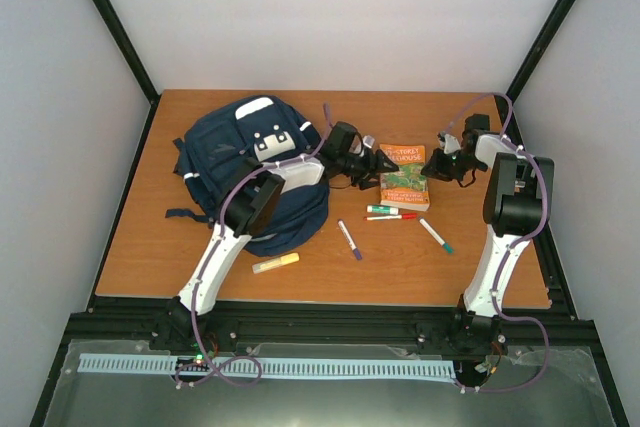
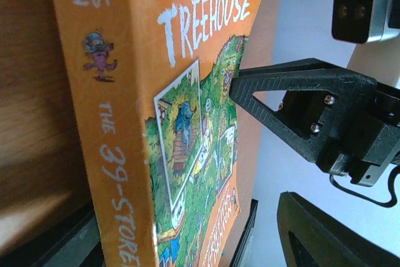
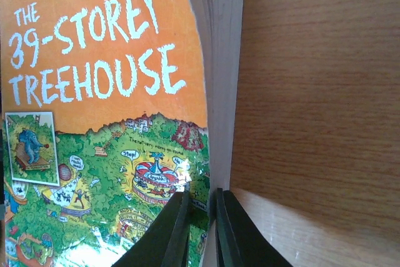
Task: Pack the student bag
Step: Pick up the book from the center of the board.
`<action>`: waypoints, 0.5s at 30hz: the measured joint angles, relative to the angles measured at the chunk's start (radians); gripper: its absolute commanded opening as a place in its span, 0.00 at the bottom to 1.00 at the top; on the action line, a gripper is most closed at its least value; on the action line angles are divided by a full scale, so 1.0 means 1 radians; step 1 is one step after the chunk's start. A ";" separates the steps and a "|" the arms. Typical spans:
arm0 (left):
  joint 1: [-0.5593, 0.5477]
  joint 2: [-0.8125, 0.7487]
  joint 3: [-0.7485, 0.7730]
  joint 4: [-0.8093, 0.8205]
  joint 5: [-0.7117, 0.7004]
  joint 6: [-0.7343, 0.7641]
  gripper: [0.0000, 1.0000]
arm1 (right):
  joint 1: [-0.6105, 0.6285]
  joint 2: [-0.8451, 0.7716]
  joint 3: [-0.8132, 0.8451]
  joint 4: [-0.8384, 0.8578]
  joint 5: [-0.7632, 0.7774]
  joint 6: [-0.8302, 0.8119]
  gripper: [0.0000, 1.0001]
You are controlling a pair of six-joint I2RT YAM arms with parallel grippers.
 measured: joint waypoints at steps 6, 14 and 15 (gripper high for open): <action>-0.013 0.000 0.001 0.008 -0.013 -0.057 0.58 | 0.000 -0.001 0.001 0.000 0.003 -0.005 0.12; -0.017 0.000 0.001 0.008 -0.035 -0.095 0.37 | 0.000 -0.001 0.001 0.002 0.006 -0.009 0.13; -0.017 0.000 0.001 0.008 -0.037 -0.097 0.34 | 0.000 -0.002 0.001 0.003 0.006 -0.010 0.13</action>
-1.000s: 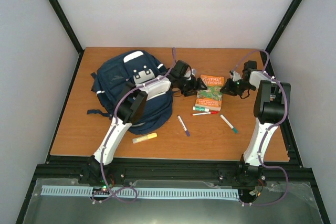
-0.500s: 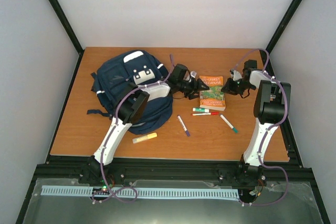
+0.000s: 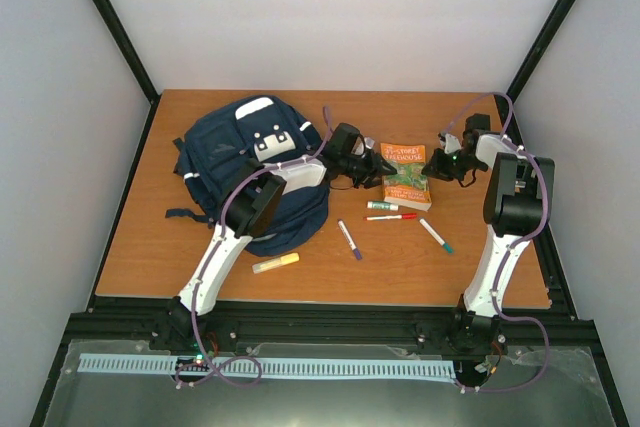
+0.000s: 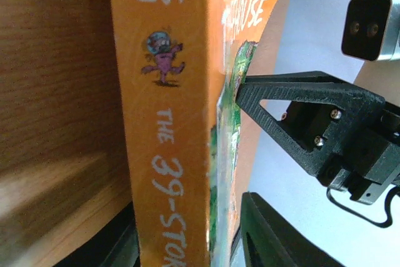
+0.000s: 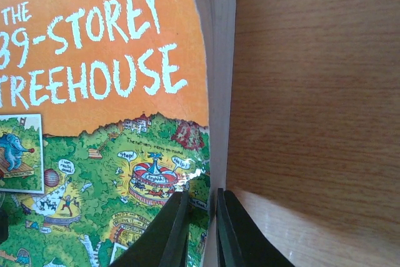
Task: Pack the student bag
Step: Pick up the book from the center of the board.
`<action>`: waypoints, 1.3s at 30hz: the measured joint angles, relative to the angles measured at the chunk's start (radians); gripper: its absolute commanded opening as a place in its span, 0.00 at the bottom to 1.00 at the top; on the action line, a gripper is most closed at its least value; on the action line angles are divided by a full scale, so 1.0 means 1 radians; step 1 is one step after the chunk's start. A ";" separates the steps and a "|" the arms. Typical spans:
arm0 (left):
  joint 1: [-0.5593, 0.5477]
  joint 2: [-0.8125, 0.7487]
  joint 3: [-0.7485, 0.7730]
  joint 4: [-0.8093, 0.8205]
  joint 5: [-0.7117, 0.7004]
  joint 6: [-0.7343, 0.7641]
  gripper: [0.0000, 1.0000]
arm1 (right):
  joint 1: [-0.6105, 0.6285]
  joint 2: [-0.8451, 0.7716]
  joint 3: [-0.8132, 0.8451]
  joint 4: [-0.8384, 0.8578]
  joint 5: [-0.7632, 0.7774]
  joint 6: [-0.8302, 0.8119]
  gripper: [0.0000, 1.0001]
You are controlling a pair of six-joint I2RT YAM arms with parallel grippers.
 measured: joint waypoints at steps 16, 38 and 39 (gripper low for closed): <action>-0.001 -0.027 -0.055 0.068 -0.027 0.005 0.01 | -0.029 0.000 -0.013 0.005 -0.015 -0.005 0.31; 0.048 -0.438 -0.382 0.026 -0.047 0.234 0.01 | -0.035 -0.168 -0.111 -0.006 -0.015 -0.110 0.42; 0.055 -0.460 -0.406 -0.006 -0.064 0.253 0.01 | -0.014 -0.168 -0.103 -0.010 -0.014 -0.127 0.43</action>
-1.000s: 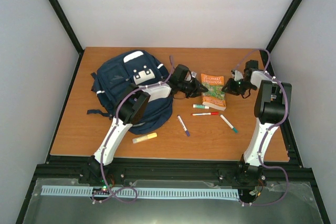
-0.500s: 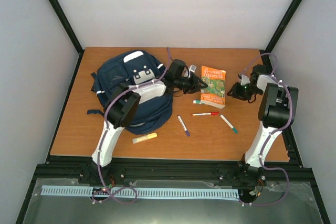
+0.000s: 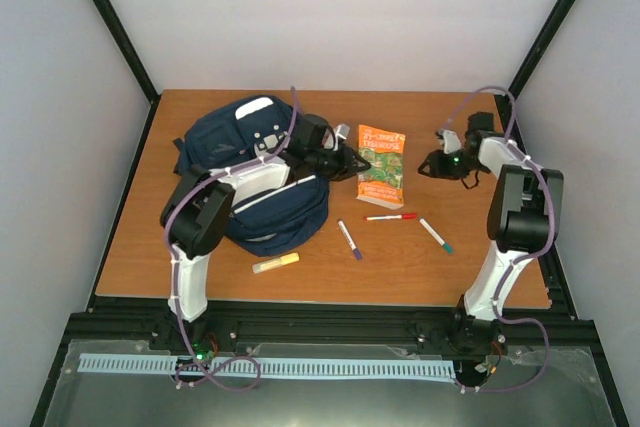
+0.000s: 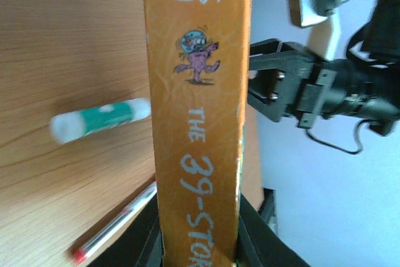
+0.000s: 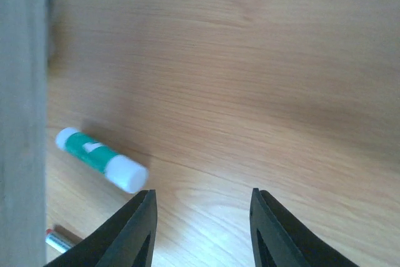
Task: Pack the student bag
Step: Pick up the book from the center of the board, then adjust the stationery at the center of the board.
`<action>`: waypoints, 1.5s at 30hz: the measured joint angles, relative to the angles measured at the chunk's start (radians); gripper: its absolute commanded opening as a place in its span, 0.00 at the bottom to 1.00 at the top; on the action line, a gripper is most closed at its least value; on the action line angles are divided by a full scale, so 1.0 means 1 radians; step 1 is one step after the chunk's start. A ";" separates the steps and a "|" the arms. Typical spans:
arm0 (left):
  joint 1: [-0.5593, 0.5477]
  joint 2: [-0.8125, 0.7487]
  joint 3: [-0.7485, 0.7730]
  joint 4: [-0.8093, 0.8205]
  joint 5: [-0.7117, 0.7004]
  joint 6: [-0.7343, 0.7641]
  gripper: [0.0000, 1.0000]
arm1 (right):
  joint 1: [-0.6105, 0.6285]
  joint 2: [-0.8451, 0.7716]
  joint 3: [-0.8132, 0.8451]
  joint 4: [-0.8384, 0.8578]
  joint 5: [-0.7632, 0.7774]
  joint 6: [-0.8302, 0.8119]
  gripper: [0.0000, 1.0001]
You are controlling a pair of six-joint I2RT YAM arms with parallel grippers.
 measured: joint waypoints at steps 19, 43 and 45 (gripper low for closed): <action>0.027 -0.664 -0.228 -0.451 -0.418 0.313 0.01 | 0.315 0.198 0.198 -0.053 0.162 -0.304 0.55; 0.027 -0.692 -0.280 -0.489 -0.465 0.340 0.01 | 0.367 0.142 0.127 -0.068 0.368 -0.135 0.25; 0.027 -0.692 -0.281 -0.489 -0.465 0.340 0.01 | 0.367 0.134 0.116 -0.074 0.375 -0.093 0.23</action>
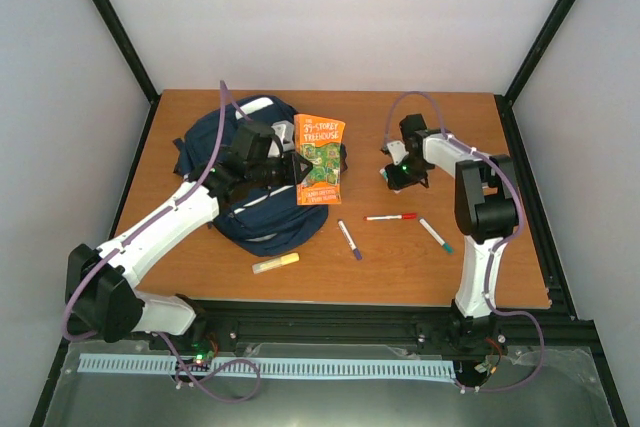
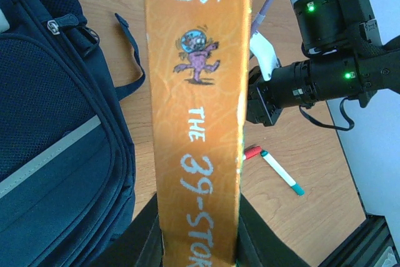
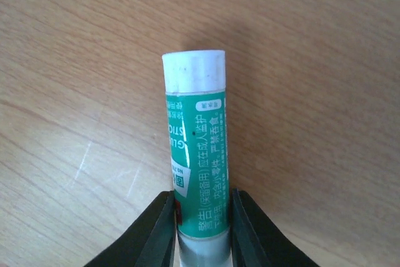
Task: Pack the student bag
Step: Adjust the stationery at the center of the board.
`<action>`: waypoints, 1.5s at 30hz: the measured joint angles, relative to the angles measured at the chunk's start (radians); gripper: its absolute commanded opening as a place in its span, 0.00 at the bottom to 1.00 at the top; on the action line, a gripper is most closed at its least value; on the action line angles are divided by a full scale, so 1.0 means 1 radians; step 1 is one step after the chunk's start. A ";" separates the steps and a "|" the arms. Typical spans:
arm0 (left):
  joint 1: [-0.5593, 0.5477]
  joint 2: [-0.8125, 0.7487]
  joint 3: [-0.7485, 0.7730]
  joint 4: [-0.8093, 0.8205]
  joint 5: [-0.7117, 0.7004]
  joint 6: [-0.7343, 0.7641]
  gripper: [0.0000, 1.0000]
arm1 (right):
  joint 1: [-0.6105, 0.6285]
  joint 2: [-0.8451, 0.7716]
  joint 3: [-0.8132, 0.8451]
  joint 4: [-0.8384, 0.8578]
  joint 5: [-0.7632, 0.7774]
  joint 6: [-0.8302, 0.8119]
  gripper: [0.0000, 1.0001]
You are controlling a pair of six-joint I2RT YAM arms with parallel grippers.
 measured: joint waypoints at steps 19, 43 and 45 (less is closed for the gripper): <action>0.000 0.000 -0.013 0.000 0.005 0.000 0.01 | 0.000 -0.014 -0.013 -0.037 -0.010 0.146 0.41; 0.000 0.000 -0.016 0.001 0.009 0.002 0.01 | -0.010 -0.069 0.012 -0.087 0.011 0.147 0.51; 0.000 0.000 -0.016 0.000 0.009 0.002 0.01 | -0.012 -0.071 0.014 -0.089 0.011 0.145 0.51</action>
